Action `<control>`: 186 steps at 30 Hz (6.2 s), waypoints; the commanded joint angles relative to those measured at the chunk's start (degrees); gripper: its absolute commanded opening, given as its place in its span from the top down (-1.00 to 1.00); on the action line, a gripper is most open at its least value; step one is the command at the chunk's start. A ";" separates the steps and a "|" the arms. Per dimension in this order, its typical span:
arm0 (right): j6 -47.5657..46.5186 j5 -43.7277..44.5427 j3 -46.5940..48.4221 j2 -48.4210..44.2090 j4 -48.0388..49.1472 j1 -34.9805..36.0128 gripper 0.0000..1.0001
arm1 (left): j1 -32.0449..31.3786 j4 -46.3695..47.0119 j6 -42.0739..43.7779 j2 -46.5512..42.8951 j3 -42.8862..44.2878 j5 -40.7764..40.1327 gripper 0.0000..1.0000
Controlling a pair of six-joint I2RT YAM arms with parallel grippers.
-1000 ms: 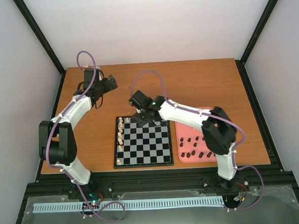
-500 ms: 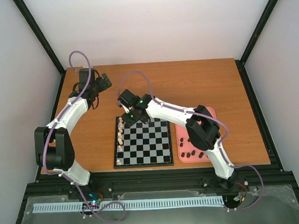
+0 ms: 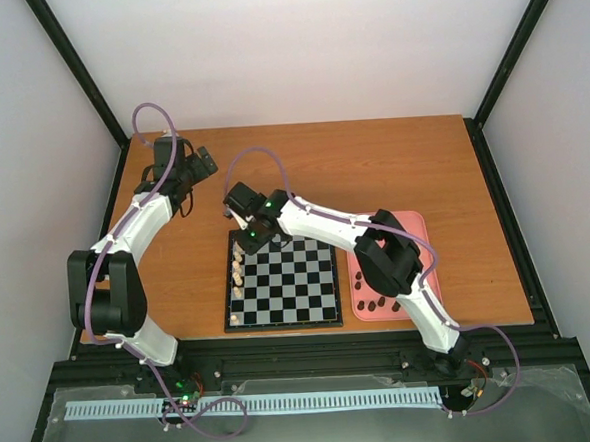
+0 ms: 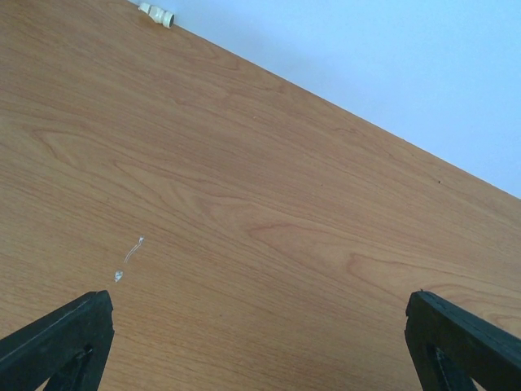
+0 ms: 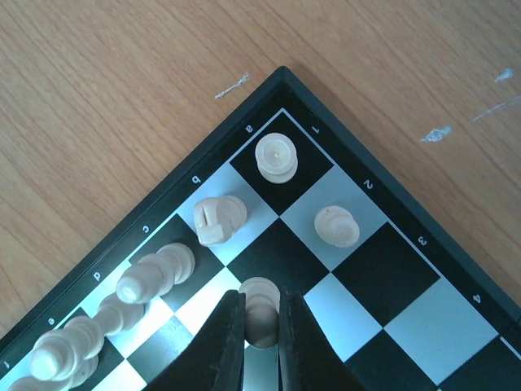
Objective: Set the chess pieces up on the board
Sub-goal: Place the chess piece on the chessboard, then pick up the chess piece from the storage box, then place the chess piece on the chessboard.
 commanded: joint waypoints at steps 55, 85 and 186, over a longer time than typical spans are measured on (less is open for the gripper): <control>1.56 11.32 -14.34 -15.66 1.55 1.03 0.09 | 0.42 1.18 -0.29 -0.53 -0.02 1.61 -1.00; 7.49 18.19 -55.88 -38.51 11.14 -32.20 0.15 | 0.46 1.99 -0.06 -0.53 -0.20 4.25 -0.99; 0.36 2.63 1.89 3.15 -5.64 4.15 0.85 | 0.50 1.42 0.33 -1.11 -0.19 3.55 -1.00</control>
